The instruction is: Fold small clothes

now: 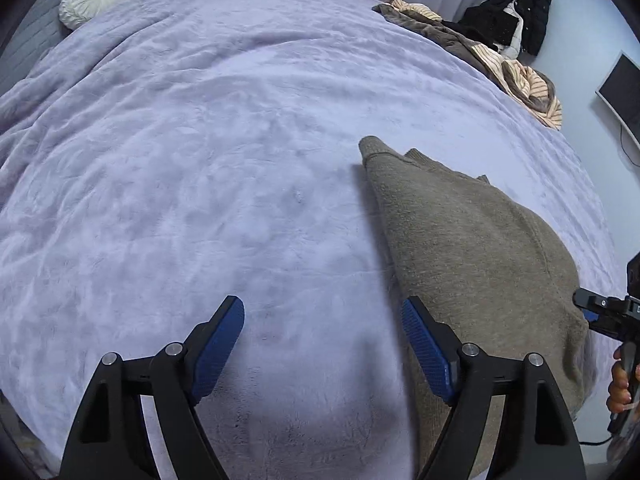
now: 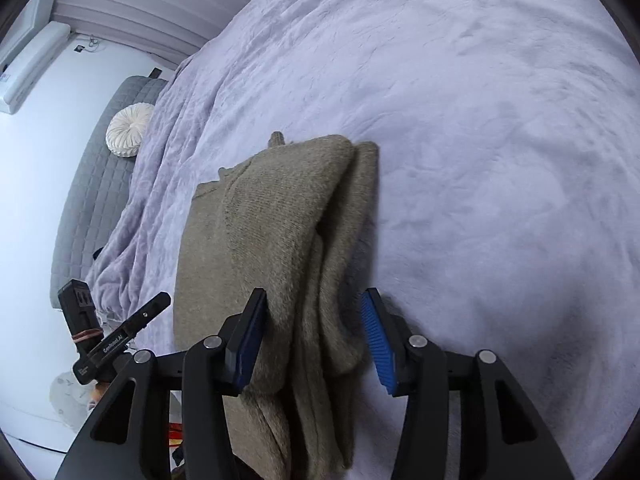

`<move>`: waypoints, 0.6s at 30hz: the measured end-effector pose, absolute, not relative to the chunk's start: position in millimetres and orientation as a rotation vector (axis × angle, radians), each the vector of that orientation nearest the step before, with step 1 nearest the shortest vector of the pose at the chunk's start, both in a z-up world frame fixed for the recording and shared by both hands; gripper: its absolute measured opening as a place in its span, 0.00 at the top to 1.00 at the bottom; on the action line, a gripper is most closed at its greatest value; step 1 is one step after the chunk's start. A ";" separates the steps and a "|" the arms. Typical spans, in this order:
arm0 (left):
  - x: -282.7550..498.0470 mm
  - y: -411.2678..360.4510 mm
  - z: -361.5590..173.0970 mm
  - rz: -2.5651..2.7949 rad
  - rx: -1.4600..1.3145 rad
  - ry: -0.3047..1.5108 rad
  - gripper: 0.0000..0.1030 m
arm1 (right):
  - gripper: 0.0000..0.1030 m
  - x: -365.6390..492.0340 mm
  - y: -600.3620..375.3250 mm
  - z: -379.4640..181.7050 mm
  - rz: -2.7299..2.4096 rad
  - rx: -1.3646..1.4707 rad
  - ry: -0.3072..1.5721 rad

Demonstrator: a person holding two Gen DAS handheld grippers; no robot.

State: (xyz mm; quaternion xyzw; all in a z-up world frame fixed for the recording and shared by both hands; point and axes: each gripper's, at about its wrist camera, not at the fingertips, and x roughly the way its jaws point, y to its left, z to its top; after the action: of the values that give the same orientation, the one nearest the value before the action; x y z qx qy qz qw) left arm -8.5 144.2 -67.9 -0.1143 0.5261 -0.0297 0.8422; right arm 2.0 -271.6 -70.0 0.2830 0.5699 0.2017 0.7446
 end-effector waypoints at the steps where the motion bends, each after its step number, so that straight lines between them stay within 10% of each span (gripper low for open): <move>1: -8.5 145.6 -67.7 -0.065 -0.255 1.108 0.21 | 0.49 -0.5 -276.7 -65.9 0.438 0.639 1.231; 9: -2.1 107.6 -61.1 -0.095 -0.198 1.097 0.21 | 0.49 -6.5 -247.5 -54.8 0.481 0.558 1.194; 12: -2.0 92.1 -50.8 -0.119 -0.195 1.072 0.21 | 0.81 4.8 -240.3 -72.1 0.446 0.598 1.230; 18: 3.1 55.5 -45.9 -0.160 -0.124 1.051 0.20 | 0.85 -14.7 -237.9 -51.3 0.370 0.286 1.168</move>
State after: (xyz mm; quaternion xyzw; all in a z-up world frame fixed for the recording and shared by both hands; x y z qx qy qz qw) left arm 3.1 55.5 -45.9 -0.0592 0.5006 -0.0765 0.8602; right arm -14.7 -237.9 -51.3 0.1339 0.5462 0.1728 0.8086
